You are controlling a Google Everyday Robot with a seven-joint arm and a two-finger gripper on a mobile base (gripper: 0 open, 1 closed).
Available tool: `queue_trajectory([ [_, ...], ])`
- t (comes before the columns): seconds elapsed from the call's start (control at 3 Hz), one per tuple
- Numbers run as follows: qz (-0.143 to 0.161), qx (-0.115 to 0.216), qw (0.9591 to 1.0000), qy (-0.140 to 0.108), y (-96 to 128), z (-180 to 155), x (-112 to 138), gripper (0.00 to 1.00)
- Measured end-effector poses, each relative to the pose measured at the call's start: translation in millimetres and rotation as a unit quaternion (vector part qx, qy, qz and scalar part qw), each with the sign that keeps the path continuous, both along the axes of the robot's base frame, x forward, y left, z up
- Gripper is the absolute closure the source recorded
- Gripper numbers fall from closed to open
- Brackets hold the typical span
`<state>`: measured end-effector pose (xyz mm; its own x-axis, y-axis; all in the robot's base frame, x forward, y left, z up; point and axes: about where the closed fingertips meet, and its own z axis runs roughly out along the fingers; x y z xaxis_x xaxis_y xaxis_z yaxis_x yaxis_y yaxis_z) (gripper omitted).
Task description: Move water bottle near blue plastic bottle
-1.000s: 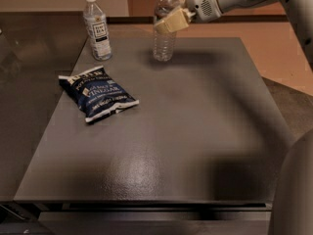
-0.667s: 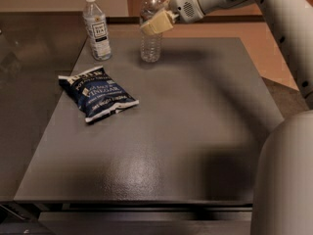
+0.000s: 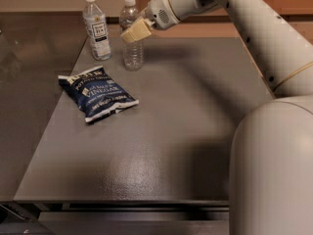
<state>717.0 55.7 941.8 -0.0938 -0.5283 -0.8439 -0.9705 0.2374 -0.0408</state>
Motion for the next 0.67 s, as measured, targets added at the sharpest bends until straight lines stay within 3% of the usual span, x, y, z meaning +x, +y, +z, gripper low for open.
queue_trajectory([
  [0.33,0.013,-0.008,0.9999,-0.002,18.5,-8.0,6.1,0.94],
  [0.67,0.018,-0.013,0.9998,-0.002,28.4,-14.1,12.9,0.76],
])
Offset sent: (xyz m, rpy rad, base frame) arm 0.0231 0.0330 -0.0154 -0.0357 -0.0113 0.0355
